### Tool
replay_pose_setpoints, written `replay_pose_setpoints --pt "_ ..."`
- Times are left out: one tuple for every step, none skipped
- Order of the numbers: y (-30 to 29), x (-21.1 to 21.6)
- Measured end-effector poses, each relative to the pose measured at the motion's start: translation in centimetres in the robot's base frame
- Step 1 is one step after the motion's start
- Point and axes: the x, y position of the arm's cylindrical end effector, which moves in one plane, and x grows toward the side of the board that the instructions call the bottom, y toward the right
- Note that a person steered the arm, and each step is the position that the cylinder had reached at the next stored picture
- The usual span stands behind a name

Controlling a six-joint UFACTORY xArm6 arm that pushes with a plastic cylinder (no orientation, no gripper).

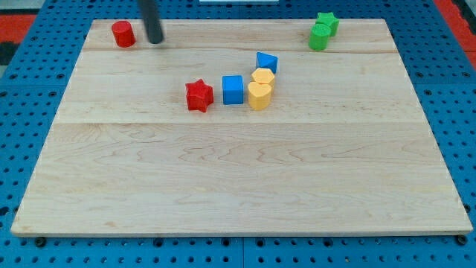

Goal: Slightly move the red star to the right side

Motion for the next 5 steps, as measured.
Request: replay_pose_setpoints --pt "1.6 5.8" --pt "-2.1 10.8" --pt "-4.4 18.7" --pt "4.5 20.3" --pt "4.6 19.7"
